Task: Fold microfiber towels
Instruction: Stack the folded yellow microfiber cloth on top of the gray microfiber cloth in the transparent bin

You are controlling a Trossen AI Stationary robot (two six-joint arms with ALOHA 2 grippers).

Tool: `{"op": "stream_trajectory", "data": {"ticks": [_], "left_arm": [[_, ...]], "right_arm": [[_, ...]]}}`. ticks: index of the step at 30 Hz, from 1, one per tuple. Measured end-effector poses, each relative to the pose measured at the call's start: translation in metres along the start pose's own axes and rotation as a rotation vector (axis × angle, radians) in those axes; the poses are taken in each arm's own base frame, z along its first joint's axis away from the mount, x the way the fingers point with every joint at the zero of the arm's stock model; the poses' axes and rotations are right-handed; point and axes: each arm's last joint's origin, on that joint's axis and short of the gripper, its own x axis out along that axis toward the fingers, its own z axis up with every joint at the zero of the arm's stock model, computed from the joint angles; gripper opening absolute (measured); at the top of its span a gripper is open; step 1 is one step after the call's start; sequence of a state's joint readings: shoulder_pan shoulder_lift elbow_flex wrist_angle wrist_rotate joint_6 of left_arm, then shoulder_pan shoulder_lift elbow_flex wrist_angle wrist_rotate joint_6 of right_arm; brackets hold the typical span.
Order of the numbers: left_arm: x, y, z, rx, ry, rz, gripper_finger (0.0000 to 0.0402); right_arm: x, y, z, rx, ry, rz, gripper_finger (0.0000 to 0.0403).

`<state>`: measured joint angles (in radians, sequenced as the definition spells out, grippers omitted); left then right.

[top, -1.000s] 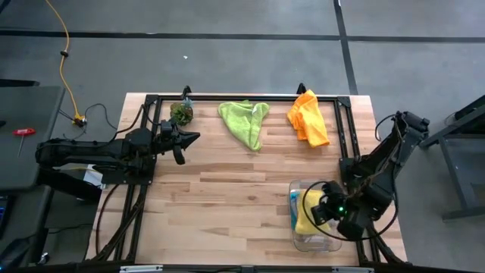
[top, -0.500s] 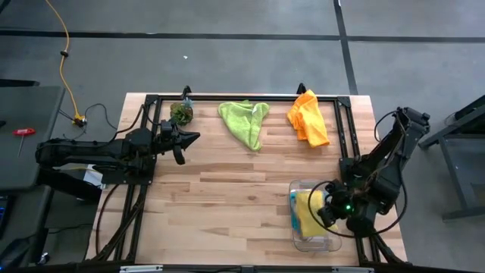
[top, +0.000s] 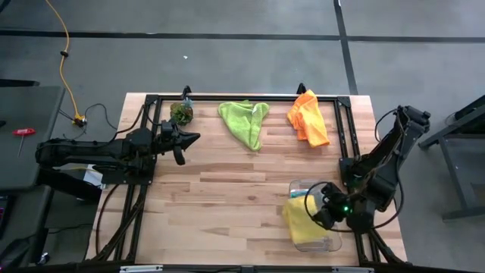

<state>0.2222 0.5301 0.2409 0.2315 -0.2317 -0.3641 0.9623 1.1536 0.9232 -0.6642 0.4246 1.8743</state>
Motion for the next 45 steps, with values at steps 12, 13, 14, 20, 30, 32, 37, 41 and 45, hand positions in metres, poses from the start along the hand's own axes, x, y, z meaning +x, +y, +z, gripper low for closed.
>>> {"op": "stream_trajectory", "data": {"ticks": [12, 13, 14, 20, 30, 32, 37, 41, 45], "left_arm": [[0.0, 0.0, 0.0, -0.017, 0.004, -0.002, 0.0], [0.0, 0.0, 0.0, -0.017, 0.004, -0.002, 0.0], [0.0, 0.0, 0.0, -0.017, 0.004, -0.002, 0.0], [0.0, 0.0, 0.0, -0.009, 0.004, -0.001, 0.0], [0.0, 0.0, 0.0, -0.006, 0.004, 0.0, 0.0], [0.0, 0.0, -0.001, -0.001, 0.008, 0.003, 0.0], [0.0, 0.001, -0.003, 0.007, 0.027, 0.01, 0.0], [0.0, 0.001, -0.003, 0.007, 0.03, 0.011, 0.0], [0.0, 0.001, -0.003, 0.006, 0.03, 0.012, 0.0]], "right_arm": [[0.018, -0.04, 0.0, 0.188, 0.041, -0.233, 0.0], [0.018, -0.042, 0.001, 0.196, 0.049, -0.261, 0.0], [0.019, -0.043, 0.003, 0.211, 0.068, -0.291, 0.0], [0.025, -0.045, 0.017, 0.264, 0.031, -0.358, 0.0], [0.024, -0.05, 0.021, 0.271, 0.041, -0.439, 0.0], [0.024, -0.05, 0.021, 0.273, 0.043, -0.44, 0.0001], [0.025, -0.049, 0.025, 0.282, 0.034, -0.441, 0.0046], [0.026, -0.05, 0.028, 0.26, 0.072, -0.476, 0.0122], [0.018, -0.057, 0.03, 0.223, 0.142, -0.571, 0.0195]]}}
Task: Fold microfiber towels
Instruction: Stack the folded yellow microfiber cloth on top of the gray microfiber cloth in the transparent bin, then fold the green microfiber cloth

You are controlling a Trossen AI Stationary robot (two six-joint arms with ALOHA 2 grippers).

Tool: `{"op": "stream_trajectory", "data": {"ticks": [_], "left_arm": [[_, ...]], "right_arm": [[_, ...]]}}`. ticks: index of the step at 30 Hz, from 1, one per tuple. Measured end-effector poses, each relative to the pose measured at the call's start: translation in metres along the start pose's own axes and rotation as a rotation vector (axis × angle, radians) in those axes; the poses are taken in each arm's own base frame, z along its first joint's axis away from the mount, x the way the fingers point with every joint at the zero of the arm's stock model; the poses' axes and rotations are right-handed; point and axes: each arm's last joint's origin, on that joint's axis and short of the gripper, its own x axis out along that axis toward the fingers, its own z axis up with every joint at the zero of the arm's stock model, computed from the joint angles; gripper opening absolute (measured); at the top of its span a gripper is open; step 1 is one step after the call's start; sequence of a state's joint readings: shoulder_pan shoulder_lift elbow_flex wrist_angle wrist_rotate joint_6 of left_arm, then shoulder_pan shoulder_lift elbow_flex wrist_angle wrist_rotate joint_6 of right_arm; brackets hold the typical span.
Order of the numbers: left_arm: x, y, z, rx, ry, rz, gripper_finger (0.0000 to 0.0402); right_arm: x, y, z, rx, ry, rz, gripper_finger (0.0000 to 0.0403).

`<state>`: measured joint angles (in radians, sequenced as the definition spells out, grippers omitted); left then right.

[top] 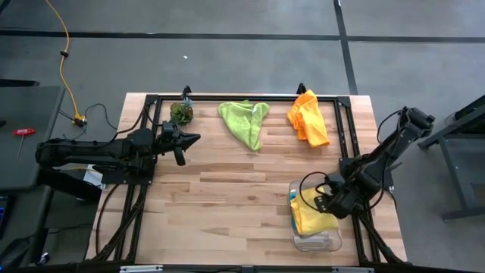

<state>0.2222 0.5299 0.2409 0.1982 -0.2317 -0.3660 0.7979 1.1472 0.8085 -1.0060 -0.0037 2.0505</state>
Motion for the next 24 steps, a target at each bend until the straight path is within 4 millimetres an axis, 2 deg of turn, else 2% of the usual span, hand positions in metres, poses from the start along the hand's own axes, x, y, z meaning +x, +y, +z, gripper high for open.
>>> {"op": "stream_trajectory", "data": {"ticks": [5, 10, 12, 15, 17, 21, 24], "left_arm": [[0.0, 0.0, 0.0, 0.0, 0.0, 0.0, 0.0], [0.0, 0.0, 0.0, 0.0, 0.0, 0.0, 0.0], [0.0, 0.0, 0.0, 0.001, 0.001, -0.003, 0.0], [0.0, 0.0, 0.0, 0.0, 0.004, -0.011, 0.0], [0.0, 0.0, 0.0, 0.001, 0.004, -0.012, 0.0], [0.0, -0.001, 0.001, -0.008, -0.008, -0.008, 0.0], [0.0, -0.001, 0.002, -0.017, -0.01, -0.008, 0.0]], "right_arm": [[-0.018, -0.01, 0.005, 0.01, -0.012, -0.04, 0.0244], [-0.047, -0.025, 0.011, -0.068, 0.013, -0.062, 0.0252], [-0.058, -0.026, 0.014, -0.1, 0.013, 0.047, 0.0252], [-0.076, -0.019, 0.02, -0.122, -0.023, 0.347, 0.0252], [-0.083, -0.018, 0.028, -0.095, -0.085, 0.474, 0.0252], [-0.084, -0.013, 0.046, -0.056, -0.247, 0.562, 0.0252], [-0.077, -0.001, 0.06, -0.098, -0.365, 0.648, 0.0252]]}}
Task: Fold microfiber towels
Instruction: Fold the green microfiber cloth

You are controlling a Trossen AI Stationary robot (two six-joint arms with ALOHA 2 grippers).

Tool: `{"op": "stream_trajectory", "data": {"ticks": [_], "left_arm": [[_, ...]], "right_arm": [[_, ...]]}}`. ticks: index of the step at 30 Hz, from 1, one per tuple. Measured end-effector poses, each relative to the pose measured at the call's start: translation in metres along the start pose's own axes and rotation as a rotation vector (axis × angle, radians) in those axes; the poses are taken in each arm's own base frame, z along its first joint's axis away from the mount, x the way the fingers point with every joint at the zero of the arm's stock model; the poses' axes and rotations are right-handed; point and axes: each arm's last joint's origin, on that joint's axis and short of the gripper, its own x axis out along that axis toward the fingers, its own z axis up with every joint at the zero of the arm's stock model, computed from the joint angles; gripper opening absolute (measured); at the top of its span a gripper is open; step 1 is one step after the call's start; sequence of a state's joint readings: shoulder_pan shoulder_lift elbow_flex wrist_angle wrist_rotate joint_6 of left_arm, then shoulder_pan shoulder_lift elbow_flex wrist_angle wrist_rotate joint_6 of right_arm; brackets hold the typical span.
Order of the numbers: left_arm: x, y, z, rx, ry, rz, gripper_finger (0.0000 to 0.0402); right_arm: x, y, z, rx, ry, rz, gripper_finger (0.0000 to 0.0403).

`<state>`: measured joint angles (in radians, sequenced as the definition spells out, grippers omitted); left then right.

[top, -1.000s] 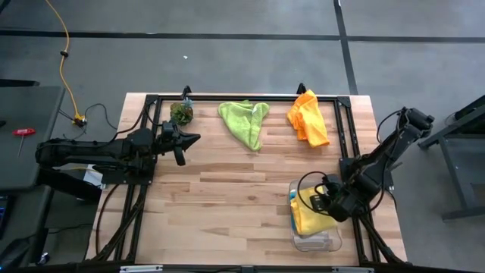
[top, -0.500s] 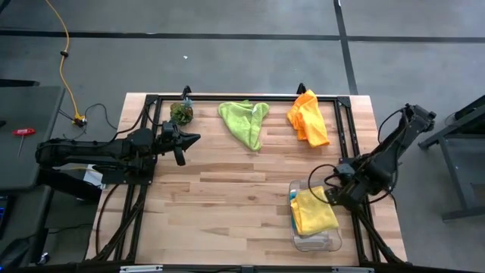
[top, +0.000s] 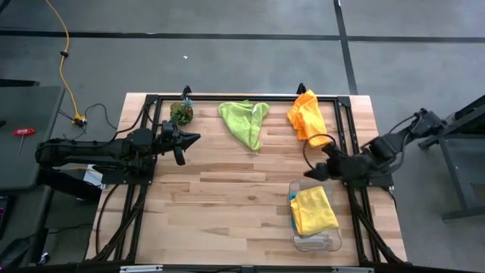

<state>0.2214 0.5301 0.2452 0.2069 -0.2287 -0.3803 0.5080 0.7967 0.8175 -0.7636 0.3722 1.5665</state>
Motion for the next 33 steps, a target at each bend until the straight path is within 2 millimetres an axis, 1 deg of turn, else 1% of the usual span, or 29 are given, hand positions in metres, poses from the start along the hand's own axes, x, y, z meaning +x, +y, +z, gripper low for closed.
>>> {"op": "stream_trajectory", "data": {"ticks": [4, 8, 10, 12, 14, 17, 20, 22, 24, 28, 33], "left_arm": [[0.0, -0.003, 0.007, -0.03, -0.016, -0.011, 0.0], [0.005, -0.013, 0.025, -0.033, -0.016, -0.084, 0.0], [0.01, -0.021, 0.037, 0.01, -0.008, -0.144, 0.0], [0.016, -0.03, 0.051, 0.086, 0.001, -0.191, 0.0], [0.024, -0.038, 0.064, 0.185, 0.029, -0.202, 0.0], [0.033, -0.049, 0.087, 0.308, 0.045, -0.191, 0.0], [0.034, -0.056, 0.112, 0.36, 0.009, -0.183, 0.0], [0.033, -0.057, 0.125, 0.365, -0.025, -0.195, 0.0], [0.031, -0.056, 0.13, 0.373, -0.042, -0.214, 0.0], [0.029, -0.053, 0.131, 0.355, -0.04, -0.211, 0.0], [0.031, -0.053, 0.129, 0.347, -0.076, -0.223, 0.0]], "right_arm": [[0.036, 0.0, 0.016, -0.071, -0.154, 0.193, 0.0252], [0.071, -0.013, 0.037, -0.114, -0.343, 0.361, 0.0252], [0.082, -0.02, 0.051, -0.126, -0.423, 0.411, 0.0252], [0.086, -0.021, 0.065, -0.169, -0.48, 0.445, 0.0252], [0.087, -0.016, 0.08, -0.258, -0.512, 0.45, 0.0252], [0.081, 0.0, 0.102, -0.418, -0.569, 0.435, 0.0252], [0.07, 0.015, 0.121, -0.562, -0.618, 0.365, 0.0252], [0.062, 0.024, 0.13, -0.629, -0.635, 0.307, 0.0252], [0.054, 0.031, 0.137, -0.68, -0.641, 0.263, 0.0252], [0.043, 0.043, 0.143, -0.75, -0.635, 0.213, 0.0252], [0.038, 0.048, 0.144, -0.786, -0.64, 0.201, 0.0252]]}}
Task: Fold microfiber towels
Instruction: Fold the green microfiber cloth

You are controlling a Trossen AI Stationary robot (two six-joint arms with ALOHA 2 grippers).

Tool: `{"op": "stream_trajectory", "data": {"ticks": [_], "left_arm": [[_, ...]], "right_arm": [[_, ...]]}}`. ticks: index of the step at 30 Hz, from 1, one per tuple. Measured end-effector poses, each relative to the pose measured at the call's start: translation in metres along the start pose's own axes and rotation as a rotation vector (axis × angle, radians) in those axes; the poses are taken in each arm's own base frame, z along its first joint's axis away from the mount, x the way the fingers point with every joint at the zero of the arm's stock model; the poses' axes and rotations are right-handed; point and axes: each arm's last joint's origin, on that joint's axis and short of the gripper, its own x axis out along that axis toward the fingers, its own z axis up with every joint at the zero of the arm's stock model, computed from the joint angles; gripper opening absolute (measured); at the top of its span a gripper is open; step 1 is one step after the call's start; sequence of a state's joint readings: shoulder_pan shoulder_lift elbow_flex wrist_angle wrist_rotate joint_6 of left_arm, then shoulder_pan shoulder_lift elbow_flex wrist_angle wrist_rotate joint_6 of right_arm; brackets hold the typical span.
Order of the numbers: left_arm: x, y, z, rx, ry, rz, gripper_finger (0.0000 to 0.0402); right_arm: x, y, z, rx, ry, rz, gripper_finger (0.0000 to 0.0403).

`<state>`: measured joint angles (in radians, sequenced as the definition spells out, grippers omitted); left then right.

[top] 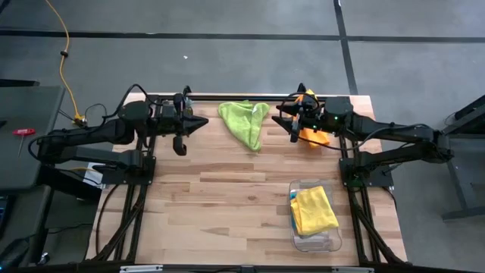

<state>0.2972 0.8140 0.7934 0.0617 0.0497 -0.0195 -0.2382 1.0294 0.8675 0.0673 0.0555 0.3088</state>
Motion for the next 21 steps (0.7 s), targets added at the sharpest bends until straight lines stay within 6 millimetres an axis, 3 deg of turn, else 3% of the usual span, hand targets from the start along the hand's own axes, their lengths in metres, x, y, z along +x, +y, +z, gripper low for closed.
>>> {"op": "stream_trajectory", "data": {"ticks": [16, 21], "left_arm": [[0.001, 0.0, -0.005, -0.033, -0.02, 0.013, 0.0], [0.001, 0.0, -0.005, -0.102, -0.022, 0.029, 0.0]], "right_arm": [[0.003, -0.003, -0.007, 0.054, 0.058, -0.045, 0.0252], [0.028, -0.011, -0.026, 0.235, 0.125, -0.125, 0.0252]]}}
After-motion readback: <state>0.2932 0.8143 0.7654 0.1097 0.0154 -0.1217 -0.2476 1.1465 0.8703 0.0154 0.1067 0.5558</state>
